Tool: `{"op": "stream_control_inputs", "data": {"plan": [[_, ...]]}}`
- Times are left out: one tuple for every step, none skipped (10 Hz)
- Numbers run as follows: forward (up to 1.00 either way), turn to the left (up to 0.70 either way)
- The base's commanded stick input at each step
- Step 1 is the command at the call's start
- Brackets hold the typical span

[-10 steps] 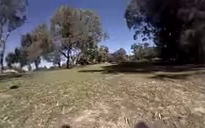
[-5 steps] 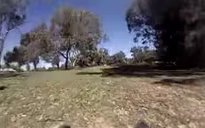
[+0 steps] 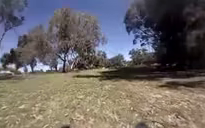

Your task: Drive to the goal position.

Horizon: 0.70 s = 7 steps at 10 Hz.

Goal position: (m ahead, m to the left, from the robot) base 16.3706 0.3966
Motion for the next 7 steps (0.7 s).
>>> {"op": "stream_control_inputs", "data": {"plan": [[1.00, 0.00], [1.00, 0.00], [1.00, 0.00], [1.00, 0.00], [1.00, 0.00], [1.00, 0.00], [1.00, 0.00]]}}
